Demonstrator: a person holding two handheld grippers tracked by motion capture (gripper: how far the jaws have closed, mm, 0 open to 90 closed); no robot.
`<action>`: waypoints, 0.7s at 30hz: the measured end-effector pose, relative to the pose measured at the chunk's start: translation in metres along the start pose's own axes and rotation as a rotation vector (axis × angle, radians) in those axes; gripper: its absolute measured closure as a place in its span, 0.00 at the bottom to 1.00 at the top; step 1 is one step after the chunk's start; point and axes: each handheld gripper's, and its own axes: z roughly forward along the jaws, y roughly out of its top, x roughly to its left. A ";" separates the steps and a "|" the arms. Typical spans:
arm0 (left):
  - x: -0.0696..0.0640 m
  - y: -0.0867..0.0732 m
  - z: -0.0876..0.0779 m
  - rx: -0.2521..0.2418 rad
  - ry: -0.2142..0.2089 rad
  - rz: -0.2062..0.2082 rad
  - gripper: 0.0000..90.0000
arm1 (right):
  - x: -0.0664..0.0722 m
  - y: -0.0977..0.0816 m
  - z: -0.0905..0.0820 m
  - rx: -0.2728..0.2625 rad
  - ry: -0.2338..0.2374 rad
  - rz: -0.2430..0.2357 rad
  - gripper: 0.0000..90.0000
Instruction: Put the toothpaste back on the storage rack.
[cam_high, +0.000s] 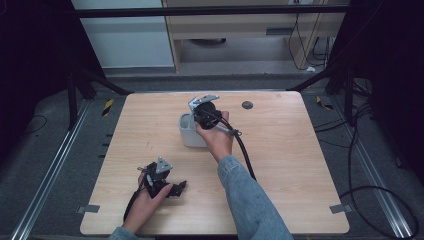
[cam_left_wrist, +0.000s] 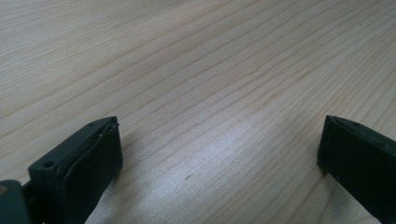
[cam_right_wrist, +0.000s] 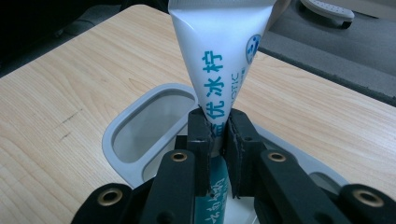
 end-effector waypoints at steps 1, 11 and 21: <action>0.000 0.000 0.000 0.000 -0.001 0.000 0.00 | 0.000 0.000 0.001 0.001 0.000 0.000 0.90; -0.001 0.000 0.000 0.000 -0.002 0.000 0.00 | 0.004 0.005 0.006 0.020 0.002 -0.019 0.90; -0.001 0.000 0.000 0.000 -0.002 -0.001 0.00 | 0.005 0.008 0.010 0.031 -0.006 -0.015 0.89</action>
